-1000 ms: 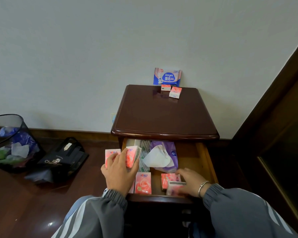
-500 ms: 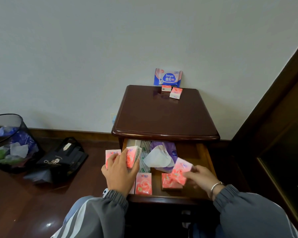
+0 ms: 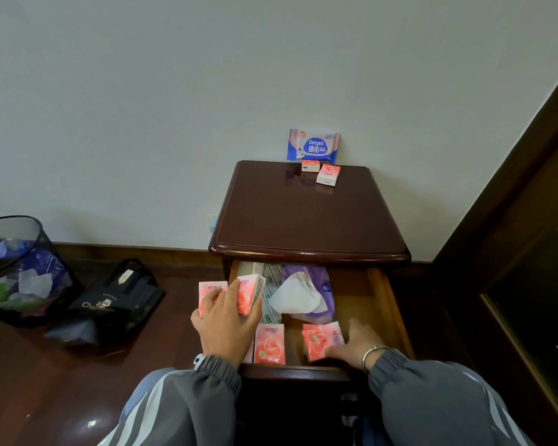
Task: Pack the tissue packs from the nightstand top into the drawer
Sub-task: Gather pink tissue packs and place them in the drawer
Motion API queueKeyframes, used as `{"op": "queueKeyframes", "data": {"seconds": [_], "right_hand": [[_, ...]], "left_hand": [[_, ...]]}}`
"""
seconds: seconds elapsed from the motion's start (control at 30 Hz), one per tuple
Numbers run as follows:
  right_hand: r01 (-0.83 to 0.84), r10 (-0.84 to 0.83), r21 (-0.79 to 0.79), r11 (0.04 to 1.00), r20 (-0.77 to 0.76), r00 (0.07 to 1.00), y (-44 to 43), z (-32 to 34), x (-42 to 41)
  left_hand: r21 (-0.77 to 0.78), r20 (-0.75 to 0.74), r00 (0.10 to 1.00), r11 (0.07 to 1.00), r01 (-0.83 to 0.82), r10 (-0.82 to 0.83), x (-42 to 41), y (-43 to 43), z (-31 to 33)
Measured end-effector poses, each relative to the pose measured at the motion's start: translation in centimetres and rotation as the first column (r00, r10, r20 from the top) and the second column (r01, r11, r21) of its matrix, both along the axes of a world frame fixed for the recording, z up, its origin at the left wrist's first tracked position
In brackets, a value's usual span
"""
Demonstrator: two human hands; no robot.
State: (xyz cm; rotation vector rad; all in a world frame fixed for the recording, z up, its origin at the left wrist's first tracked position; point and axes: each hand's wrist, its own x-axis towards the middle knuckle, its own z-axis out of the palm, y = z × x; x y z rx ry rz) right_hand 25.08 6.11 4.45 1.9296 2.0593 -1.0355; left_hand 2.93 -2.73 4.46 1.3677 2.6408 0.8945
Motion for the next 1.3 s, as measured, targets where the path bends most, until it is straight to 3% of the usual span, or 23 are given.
{"op": "queueKeyframes", "data": {"seconds": [0.1, 0.23, 0.63, 0.87, 0.93, 1.07, 1.13, 1.2, 1.3], "right_hand": [[0.021, -0.041, -0.122, 0.992, -0.161, 0.986, 0.5, -0.2, -0.5], [0.102, -0.141, -0.163, 0.981, -0.252, 0.958, 0.9, -0.6, -1.3], [0.110, -0.189, -0.249, 0.962, -0.321, 0.928, 1.0, -2.4, -0.8], [0.141, -0.280, -0.403, 0.904, -0.310, 0.909, 1.2, -2.0, -1.6], [0.151, -0.310, -0.412, 0.898, -0.352, 0.883, 1.3, -2.1, -1.6], [0.063, -0.362, -0.481, 0.875, -0.560, 0.745, 1.4, -1.8, -1.0], [0.027, -0.320, -0.452, 0.892, -0.589, 0.742, 1.9, -1.2, -0.4], [-0.030, -0.203, -0.386, 0.922, -0.548, 0.811, 2.9, -0.3, 0.0], [-0.213, 0.092, -0.327, 0.921, -0.347, 0.933, 4.1, 1.5, -1.0]], "left_hand": [[-0.001, -0.003, 1.000, 1.000, 0.002, -0.002, 0.0, -0.1, 0.0], [-0.002, -0.010, 1.000, 1.000, 0.003, -0.003, 0.0, 0.0, -0.1], [0.009, 0.008, 1.000, 1.000, 0.000, -0.001, -0.1, 0.0, -0.3], [0.004, 0.012, 1.000, 1.000, -0.005, 0.005, -0.1, -0.1, -0.2], [-0.001, 0.015, 1.000, 1.000, -0.005, 0.005, -0.1, -0.1, -0.1], [0.004, 0.032, 0.999, 1.000, -0.008, 0.008, -0.1, -0.1, -0.1], [0.000, 0.033, 0.999, 1.000, -0.006, 0.006, -0.1, 0.0, 0.0], [0.009, 0.029, 1.000, 1.000, -0.004, 0.004, 0.0, 0.0, 0.0], [0.021, 0.027, 1.000, 1.000, -0.011, 0.011, 0.0, 0.0, 0.2]]}}
